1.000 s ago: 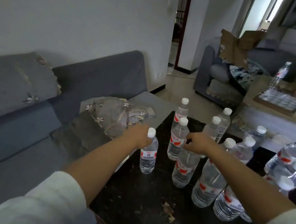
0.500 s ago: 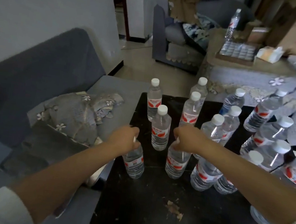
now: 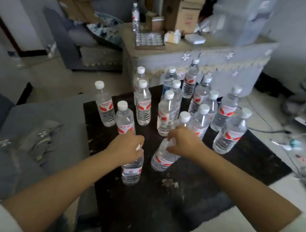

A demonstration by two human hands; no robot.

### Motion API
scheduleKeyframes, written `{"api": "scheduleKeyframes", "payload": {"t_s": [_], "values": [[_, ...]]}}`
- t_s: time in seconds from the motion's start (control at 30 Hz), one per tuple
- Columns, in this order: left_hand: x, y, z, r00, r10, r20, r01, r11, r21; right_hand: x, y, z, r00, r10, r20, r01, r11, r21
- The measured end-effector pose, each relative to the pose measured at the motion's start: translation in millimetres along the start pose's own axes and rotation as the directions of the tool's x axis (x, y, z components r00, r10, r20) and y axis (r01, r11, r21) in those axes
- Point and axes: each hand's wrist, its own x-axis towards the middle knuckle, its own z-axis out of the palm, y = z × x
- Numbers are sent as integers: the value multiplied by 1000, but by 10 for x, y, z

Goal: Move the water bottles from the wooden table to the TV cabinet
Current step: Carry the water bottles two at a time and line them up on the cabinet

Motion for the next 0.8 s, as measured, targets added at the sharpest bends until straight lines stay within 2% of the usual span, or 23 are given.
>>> {"api": "scheduleKeyframes", "payload": {"t_s": [0.13, 0.3, 0.43, 0.5, 0.8], "values": [[86, 437, -140, 979, 201, 27, -202, 978, 45, -470, 254, -155, 989, 144, -45, -141, 989, 52], [182, 1267, -206, 903, 428, 37, -428, 904, 7, -1195, 714, -345, 926, 363, -101, -356, 931, 81], [222, 2097, -91, 805, 590, 60, -591, 807, 6, -1879, 1217, -437, 824, 541, -169, -525, 840, 136], [247, 2614, 21, 744, 661, 94, -665, 747, 5, -2324, 1515, -491, 747, 634, -200, -610, 773, 174], [226, 4793, 280, 552, 812, 191, -826, 564, -13, -3972, 2840, -804, 523, 821, -228, -802, 565, 195]]}}
